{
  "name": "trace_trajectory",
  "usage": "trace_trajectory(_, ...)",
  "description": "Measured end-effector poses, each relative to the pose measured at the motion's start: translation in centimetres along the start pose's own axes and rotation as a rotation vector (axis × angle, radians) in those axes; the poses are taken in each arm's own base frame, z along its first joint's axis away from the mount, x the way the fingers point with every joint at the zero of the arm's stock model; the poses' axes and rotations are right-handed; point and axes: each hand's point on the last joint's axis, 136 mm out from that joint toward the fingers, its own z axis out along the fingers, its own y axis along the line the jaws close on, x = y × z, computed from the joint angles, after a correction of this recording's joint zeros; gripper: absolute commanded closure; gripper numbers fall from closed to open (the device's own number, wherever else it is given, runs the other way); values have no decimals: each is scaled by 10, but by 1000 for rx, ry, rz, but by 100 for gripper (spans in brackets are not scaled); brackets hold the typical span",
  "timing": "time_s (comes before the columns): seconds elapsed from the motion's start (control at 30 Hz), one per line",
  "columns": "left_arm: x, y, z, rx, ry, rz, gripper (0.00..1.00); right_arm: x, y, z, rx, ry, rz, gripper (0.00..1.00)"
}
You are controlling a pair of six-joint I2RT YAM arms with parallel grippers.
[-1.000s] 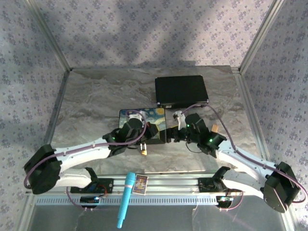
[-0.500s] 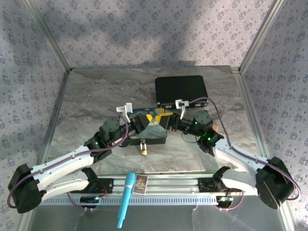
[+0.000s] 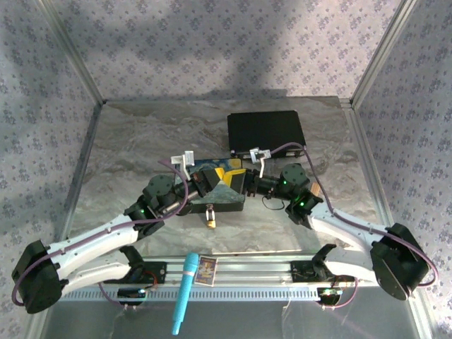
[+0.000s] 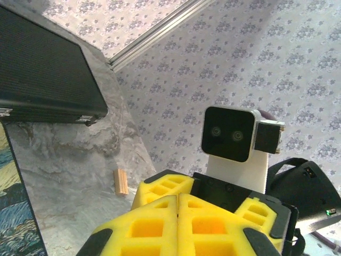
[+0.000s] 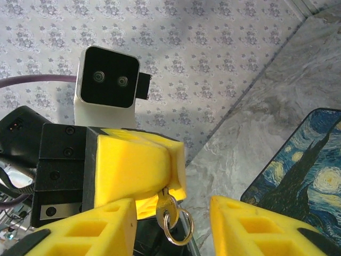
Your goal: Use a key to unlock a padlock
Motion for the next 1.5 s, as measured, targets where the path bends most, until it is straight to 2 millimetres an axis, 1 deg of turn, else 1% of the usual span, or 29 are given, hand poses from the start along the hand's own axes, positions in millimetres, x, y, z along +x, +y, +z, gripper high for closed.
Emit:
trace_trajectory(0.07,0,0,0,2,3,0,100,1,2,0,-7,3,-2,66)
trace_trajectory(0.13,0,-1,0,3,2,0,100,1,3,1,-11,3,-6,73)
trace_trajectory(0.23,0,-1,0,3,1,0,100,1,3,0,-14,4,-5,74)
trace_trajectory(0.27,0,-1,0,2,2,0,100,1,3,0,-14,4,-5,78)
trace_trajectory(0.3,0,0,0,2,1,-1,100,2,3,0,-13,4,-5,79)
trace_trajectory(0.37,0,0,0,1,-1,-1,100,3,1,-1,-11,5,1,80)
trace_trajectory(0.4,0,0,0,0,-2,-1,100,4,1,-1,-10,6,1,82)
trace_trajectory(0.43,-1,1,0,-2,-5,-1,100,4,0,-1,-9,4,0,87)
trace_trajectory(0.67,1,5,-1,-10,-5,-2,100,7,-4,-6,0,-1,7,90)
trace_trajectory(0.7,2,5,-1,-9,-2,-2,100,7,-3,-6,-1,0,7,92)
trace_trajectory(0.73,2,5,0,-8,-1,-3,100,7,-3,-6,-1,-2,5,93)
trace_trajectory(0.8,3,5,1,-6,-1,-6,100,6,-3,-6,0,-3,7,92)
trace_trajectory(0.9,3,6,3,-7,0,-15,100,6,-5,-7,8,-6,12,81)
trace_trajectory(1.03,5,10,4,-17,7,-22,100,4,-8,-7,21,-16,10,77)
trace_trajectory(1.2,7,12,6,-23,11,-32,100,3,-10,-8,27,-21,10,81)
trace_trajectory(1.5,8,13,8,-19,13,-42,100,2,-12,-7,35,-26,13,82)
